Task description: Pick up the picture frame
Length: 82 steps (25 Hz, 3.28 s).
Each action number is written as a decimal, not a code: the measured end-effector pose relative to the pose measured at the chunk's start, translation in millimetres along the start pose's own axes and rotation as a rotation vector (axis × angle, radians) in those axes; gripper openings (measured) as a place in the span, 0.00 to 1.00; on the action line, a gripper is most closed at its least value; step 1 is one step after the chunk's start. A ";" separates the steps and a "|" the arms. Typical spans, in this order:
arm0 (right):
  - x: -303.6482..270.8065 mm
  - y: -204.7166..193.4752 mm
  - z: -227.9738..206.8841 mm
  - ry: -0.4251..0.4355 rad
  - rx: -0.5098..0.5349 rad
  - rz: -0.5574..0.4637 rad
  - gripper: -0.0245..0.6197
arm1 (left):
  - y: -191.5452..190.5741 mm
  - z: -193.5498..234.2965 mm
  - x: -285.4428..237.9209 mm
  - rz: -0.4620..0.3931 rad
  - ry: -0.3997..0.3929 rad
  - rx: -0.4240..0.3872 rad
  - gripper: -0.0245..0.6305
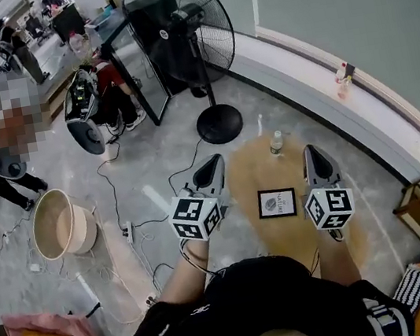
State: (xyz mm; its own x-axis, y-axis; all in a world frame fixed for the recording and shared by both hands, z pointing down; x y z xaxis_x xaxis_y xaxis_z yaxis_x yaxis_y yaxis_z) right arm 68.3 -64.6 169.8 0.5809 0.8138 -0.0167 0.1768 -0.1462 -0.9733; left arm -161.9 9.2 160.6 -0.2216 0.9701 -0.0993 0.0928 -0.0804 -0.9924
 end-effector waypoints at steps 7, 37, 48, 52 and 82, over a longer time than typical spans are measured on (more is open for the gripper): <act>-22.6 -11.3 -62.9 -0.088 -0.022 0.039 0.06 | -15.8 -12.8 -69.8 0.052 -0.080 0.004 0.07; -73.0 -57.7 -130.7 -0.288 -0.082 0.179 0.18 | -51.1 -4.9 -187.2 0.165 -0.355 -0.026 0.33; -79.7 -149.2 -153.3 -0.277 -0.152 0.420 0.33 | -149.4 -13.7 -194.6 0.417 -0.383 0.085 0.34; -76.1 -192.6 -161.6 -0.276 -0.165 0.516 0.32 | -192.6 -17.1 -198.9 0.504 -0.383 0.114 0.34; -94.2 -590.4 -270.6 -0.306 -0.218 0.987 0.31 | -603.5 -73.0 -252.8 0.817 -0.365 0.305 0.35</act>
State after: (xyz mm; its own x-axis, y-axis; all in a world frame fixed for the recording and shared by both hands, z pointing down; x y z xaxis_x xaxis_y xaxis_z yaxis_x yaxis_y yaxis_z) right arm 124.2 -207.1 807.9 0.3251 0.3820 -0.8651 -0.1078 -0.8939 -0.4352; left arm -91.1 -170.8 789.9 -0.4954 0.4591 -0.7375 0.1070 -0.8103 -0.5762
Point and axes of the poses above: the fingertips, and each gripper's own axes: x backward along the fingers, z to its left, y out of its top, the point moved 3 cm from there along x, backward along the fingers, and after that the axes turned 9 degrees about -x, right-handed, at the moved point
